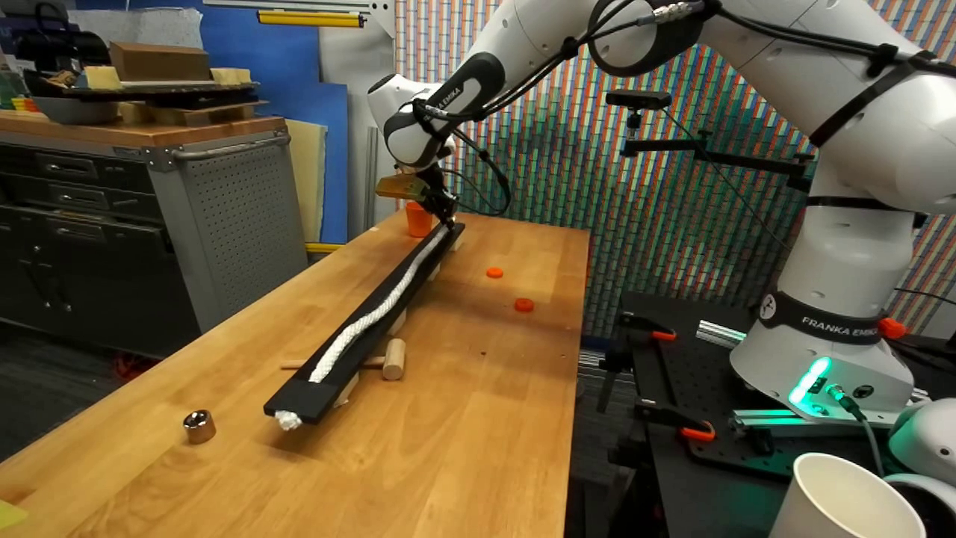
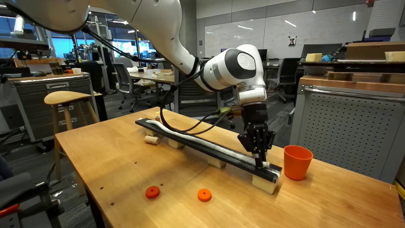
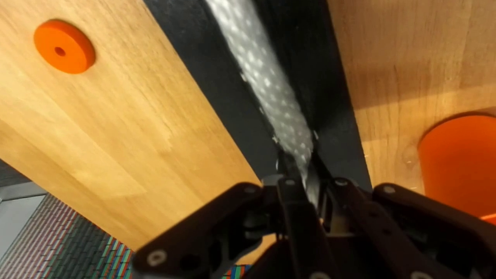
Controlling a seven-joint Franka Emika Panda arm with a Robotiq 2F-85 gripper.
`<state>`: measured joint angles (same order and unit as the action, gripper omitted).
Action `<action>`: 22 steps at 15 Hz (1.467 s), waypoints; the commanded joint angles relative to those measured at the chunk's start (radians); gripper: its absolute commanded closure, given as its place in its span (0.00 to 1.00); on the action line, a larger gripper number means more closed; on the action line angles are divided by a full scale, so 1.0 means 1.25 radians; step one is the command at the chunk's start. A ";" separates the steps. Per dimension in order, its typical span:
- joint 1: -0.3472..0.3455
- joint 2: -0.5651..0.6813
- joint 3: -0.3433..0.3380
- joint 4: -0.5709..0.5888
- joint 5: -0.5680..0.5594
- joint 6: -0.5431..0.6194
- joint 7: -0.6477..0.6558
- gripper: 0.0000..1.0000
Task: Align the rope along the middle of the black object
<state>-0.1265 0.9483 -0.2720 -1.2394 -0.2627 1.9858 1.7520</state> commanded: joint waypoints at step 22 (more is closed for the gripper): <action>0.017 0.053 -0.053 0.038 -0.069 0.023 -0.001 0.34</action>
<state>-0.1166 0.9676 -0.2992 -1.2372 -0.3266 1.9916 1.7515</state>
